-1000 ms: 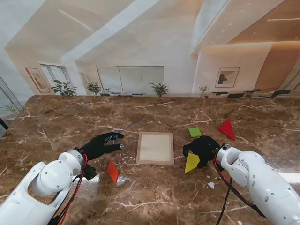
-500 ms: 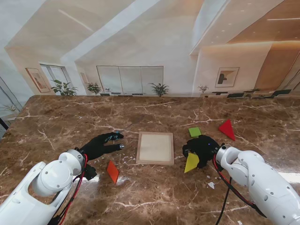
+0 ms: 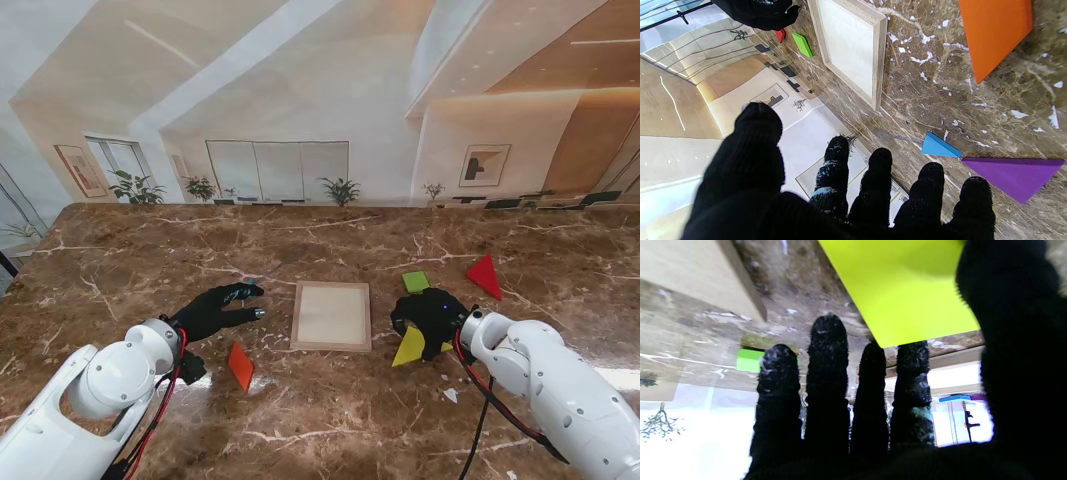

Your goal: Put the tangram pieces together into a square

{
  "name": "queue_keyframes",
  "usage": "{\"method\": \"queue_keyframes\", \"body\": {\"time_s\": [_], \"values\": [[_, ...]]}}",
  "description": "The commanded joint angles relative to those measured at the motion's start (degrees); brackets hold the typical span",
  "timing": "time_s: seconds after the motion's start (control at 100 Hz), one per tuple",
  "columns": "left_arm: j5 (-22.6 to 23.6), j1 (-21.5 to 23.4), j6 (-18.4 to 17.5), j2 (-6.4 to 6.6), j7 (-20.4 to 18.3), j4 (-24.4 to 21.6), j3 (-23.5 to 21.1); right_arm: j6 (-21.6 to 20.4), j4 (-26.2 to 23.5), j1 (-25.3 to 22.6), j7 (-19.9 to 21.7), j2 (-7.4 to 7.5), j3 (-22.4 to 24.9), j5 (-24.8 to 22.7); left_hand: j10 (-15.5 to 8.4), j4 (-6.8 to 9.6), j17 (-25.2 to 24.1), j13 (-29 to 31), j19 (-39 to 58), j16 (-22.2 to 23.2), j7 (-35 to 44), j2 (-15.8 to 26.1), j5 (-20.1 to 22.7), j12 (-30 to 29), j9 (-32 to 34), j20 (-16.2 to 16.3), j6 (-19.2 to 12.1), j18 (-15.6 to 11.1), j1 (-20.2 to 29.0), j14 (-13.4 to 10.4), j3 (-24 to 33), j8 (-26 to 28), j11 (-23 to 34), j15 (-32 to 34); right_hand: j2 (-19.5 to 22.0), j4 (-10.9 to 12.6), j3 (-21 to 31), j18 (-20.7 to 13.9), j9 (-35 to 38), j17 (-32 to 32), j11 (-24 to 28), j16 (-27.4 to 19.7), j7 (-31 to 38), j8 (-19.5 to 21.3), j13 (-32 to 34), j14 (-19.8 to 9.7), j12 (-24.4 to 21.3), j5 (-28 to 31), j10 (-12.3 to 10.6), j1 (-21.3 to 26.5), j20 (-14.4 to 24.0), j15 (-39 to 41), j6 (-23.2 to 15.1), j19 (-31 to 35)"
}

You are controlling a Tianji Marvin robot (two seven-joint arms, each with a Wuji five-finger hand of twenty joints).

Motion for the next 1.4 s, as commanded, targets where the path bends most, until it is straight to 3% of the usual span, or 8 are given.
{"method": "queue_keyframes", "body": {"time_s": [0.0,0.38,0.63,0.8,0.88,1.04,1.17,1.39], "values": [[-0.02,0.22,0.15,0.13,-0.27,0.35,0.15,-0.28,3.15,-2.05,2.10,0.48,-0.90,-0.69,-1.45,0.80,-0.23,0.38,-1.30,-0.50,-0.48,1.60,0.15,-0.33,0.89,1.43,-1.04,-1.02,-1.50,-0.92,-0.51,-1.33,-0.18,-0.73,4.17,1.71,3.54,1.43,13.50,1.17,1.10,-0.73,19.23,5.40,2.77,0.90,-1.44,10.88,-1.65,4.33,-0.51,0.06,-2.54,1.91],[0.18,0.07,0.35,0.28,-0.87,0.46,0.10,-0.66,3.60,-2.07,1.91,0.39,-0.93,-0.04,-1.48,0.80,-0.32,0.49,-1.32,-0.50,-0.51,1.60,0.17,-0.32,0.85,1.45,-1.07,-0.98,-1.53,-1.06,-0.44,-1.31,-0.19,-0.71,4.69,2.30,2.71,4.85,25.20,5.64,-0.74,-0.92,19.25,7.17,10.97,0.82,-0.38,12.36,1.70,7.00,-0.96,1.04,-4.73,1.99],[0.09,0.10,0.41,0.28,-0.91,0.52,0.11,-1.40,4.18,-1.81,1.60,0.44,-1.12,0.12,-1.61,0.79,-0.28,0.80,-1.30,-0.45,-0.44,1.56,0.27,-0.31,0.84,1.48,-0.97,-0.86,-1.50,-1.00,-0.34,-1.27,-0.17,-0.59,3.03,0.63,1.24,7.23,37.42,13.14,-1.83,-1.11,19.21,6.21,20.42,0.49,3.12,16.79,0.89,9.03,-1.40,1.45,-4.33,3.60],[-0.11,0.24,0.54,0.27,-0.99,0.46,-0.01,-1.88,4.73,-1.67,1.29,0.33,-1.06,0.73,-1.66,0.78,-0.34,1.00,-1.34,-0.40,-0.47,1.60,0.40,-0.32,0.85,1.47,-0.95,-0.93,-1.58,-0.79,-0.31,-1.28,-0.18,-0.51,3.68,0.69,0.69,7.36,41.06,16.00,-2.57,-1.34,17.80,3.32,23.83,1.07,4.79,17.90,1.54,9.63,-2.61,-0.42,-3.84,3.36],[-0.27,0.33,0.63,0.26,-0.97,0.38,-0.06,-2.11,4.80,-1.74,1.50,0.23,-0.68,1.31,-1.54,0.78,-0.31,0.99,-1.32,-0.38,-0.50,1.69,0.41,-0.32,0.90,1.47,-0.92,-0.84,-1.70,-0.90,-0.29,-1.30,-0.17,-0.53,5.31,1.31,0.42,7.38,41.42,16.23,-4.80,-0.59,15.80,-1.85,23.79,1.84,5.01,16.78,2.96,10.10,-3.13,-1.10,-3.40,3.01],[-0.26,0.35,0.53,0.23,-0.85,0.50,-0.11,-2.75,4.50,-2.02,2.62,-0.07,0.73,2.87,-1.54,0.79,-0.31,1.00,-1.33,-0.37,-0.51,1.69,0.43,-0.33,0.86,1.47,-0.97,-0.84,-1.66,-0.93,-0.15,-1.30,-0.21,-0.55,8.74,2.22,0.77,7.72,42.69,16.92,-6.79,-0.23,11.49,-7.82,23.72,2.60,4.24,17.30,4.84,10.38,-3.58,-2.06,-2.35,1.50],[-0.33,0.37,0.41,0.18,-0.61,0.59,-0.14,-3.34,4.41,-1.69,3.06,-0.40,1.48,4.35,-1.59,0.78,-0.34,0.99,-1.34,-0.37,-0.54,1.69,0.42,-0.33,0.83,1.48,-0.90,-0.90,-1.67,-0.96,-0.08,-1.30,-0.22,-0.56,10.16,2.54,1.48,7.34,43.27,17.93,-7.58,0.20,10.24,-9.00,23.71,2.39,4.12,17.70,5.41,10.17,-3.72,-1.98,-0.81,0.83],[-0.58,0.28,-0.22,0.05,-0.14,1.04,-0.23,-4.46,4.54,-0.32,2.85,-0.90,1.94,6.10,-1.54,0.76,-0.38,0.90,-1.35,-0.37,-0.56,1.64,0.43,-0.33,0.81,1.48,-0.88,-0.86,-1.72,-1.00,0.01,-1.31,-0.24,-0.60,9.06,2.26,2.33,4.92,45.14,20.79,-7.91,1.42,10.06,-10.48,23.89,0.47,3.93,19.67,4.94,10.01,-4.24,-0.96,-0.65,0.18]]}}
